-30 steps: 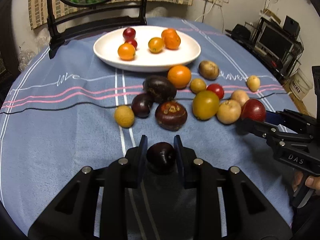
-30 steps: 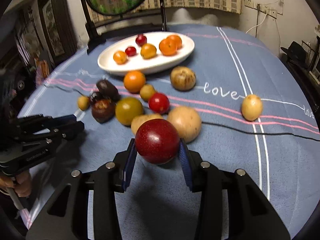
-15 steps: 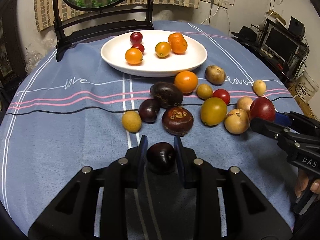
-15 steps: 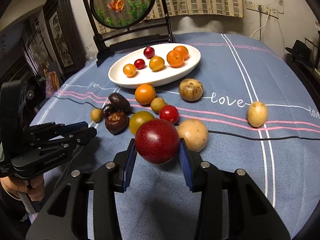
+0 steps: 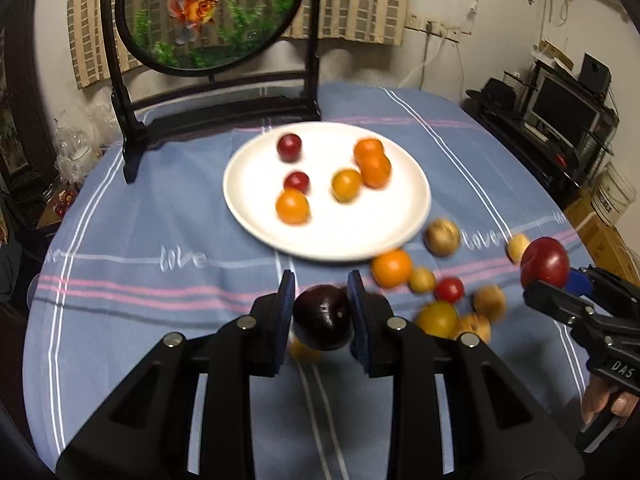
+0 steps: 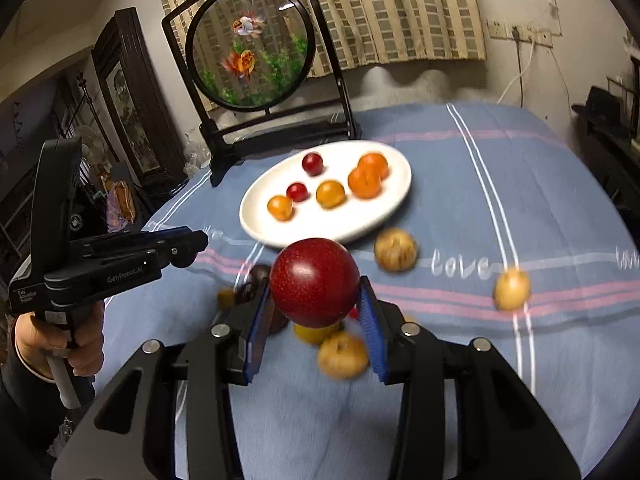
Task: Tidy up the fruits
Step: 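Carry both fruits over the white plate and open both tools to release them, then grasp the small yellow fruit with the left tool while the right tool grasps the striped pepino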
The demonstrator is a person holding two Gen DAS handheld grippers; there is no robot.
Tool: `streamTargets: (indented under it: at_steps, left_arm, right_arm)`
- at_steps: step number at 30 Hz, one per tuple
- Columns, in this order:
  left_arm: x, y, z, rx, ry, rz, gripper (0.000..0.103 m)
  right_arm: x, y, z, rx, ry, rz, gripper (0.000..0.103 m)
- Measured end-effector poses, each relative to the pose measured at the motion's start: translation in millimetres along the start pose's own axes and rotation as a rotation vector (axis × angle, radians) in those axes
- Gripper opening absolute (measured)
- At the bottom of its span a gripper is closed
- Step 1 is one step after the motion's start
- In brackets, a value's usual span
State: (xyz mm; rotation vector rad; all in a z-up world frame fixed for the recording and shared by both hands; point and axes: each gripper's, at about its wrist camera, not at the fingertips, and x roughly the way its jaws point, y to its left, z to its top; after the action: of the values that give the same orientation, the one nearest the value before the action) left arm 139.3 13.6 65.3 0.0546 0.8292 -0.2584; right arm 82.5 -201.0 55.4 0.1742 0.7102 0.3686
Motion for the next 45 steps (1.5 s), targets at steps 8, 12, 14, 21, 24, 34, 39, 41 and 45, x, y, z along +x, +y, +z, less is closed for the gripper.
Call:
streamTargets:
  at_steps: [8,12,14,21,24,34,39,41,45]
  left_arm:
    - [71,33,60,-0.120,0.036,0.061,0.028]
    - [100,40,76,-0.135,0.048,0.082,0.028]
    - [112,45,79,-0.143,0.058,0.083,0.028]
    - [137,57,84,-0.160,0.073,0.084,0.028]
    - [140,60,87,-0.180,0.051,0.090,0.058]
    - [105,54,78,-0.162,0.004,0.082,0.071]
    - [76,38,56,-0.110,-0.016,0.091,0.079]
    - [63,31,47,-0.093,-0.032,0.098,0.079]
    - [41,19,26,-0.087,-0.041,0.095,0.079]
  right_arm:
    - [74,18,76,-0.117,0.022,-0.062,0.043]
    - [125,11,97,-0.104,0.077,-0.082,0.043]
    - [149,6,105,-0.088,0.102,-0.083,0.043]
    - [192,-2,122,-0.009,0.173,-0.048,0.043]
    - [206,-5,126,0.032,0.206,-0.071,0.045]
    - [172,-20,119,0.120,0.156,-0.054,0.056]
    - [134,-29,98,0.141,0.147,-0.036,0.057]
    - [114,-32,88,0.144,0.124,-0.042,0.059]
    - [76,-36,68,0.151,0.076,-0.084,0.067]
